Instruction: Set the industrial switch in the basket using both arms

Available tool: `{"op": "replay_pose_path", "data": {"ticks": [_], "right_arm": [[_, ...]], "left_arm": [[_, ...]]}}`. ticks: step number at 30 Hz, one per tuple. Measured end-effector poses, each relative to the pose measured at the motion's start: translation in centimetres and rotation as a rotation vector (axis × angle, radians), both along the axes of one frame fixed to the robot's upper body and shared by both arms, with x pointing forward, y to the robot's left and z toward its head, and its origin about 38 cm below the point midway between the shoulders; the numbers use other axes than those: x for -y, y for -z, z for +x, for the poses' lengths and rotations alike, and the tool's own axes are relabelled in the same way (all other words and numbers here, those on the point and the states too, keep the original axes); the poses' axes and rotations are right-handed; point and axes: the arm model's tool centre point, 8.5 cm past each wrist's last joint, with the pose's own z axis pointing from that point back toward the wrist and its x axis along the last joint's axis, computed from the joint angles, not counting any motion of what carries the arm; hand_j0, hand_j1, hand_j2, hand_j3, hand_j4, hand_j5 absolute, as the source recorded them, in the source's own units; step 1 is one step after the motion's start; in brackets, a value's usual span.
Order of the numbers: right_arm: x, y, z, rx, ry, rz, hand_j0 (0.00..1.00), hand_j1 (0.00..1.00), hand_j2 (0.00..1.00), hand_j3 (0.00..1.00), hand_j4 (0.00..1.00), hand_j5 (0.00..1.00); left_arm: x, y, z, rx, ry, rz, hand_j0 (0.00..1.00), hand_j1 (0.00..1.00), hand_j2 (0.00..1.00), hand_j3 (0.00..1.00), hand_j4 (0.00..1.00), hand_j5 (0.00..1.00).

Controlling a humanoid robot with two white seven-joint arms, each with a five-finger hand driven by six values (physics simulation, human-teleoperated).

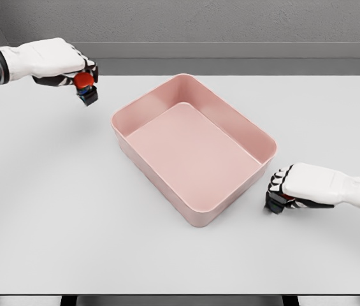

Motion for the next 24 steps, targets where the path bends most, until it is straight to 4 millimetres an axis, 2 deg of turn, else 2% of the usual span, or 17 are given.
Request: {"op": "replay_pose_path", "data": {"ticks": [15,24], "right_arm": [[1.7,-2.5,1.0,0.066,0.04,-0.02,0.43,0.43,0.43,0.43,0.43,0.43],[3.0,-4.8,1.9,0.118,0.071,-0.024,0.43,0.43,0.43,0.43,0.43,0.43]], "left_arm": [[4.2,-1.6,-1.2,0.031,0.124,-0.049,0.49,0.49,0.49,0.49,0.49,0.49],[8.1,0.7,-1.7,-0.025,0.206,-0.043,0.49,0.49,0.49,0.49,0.49,0.49]]}}
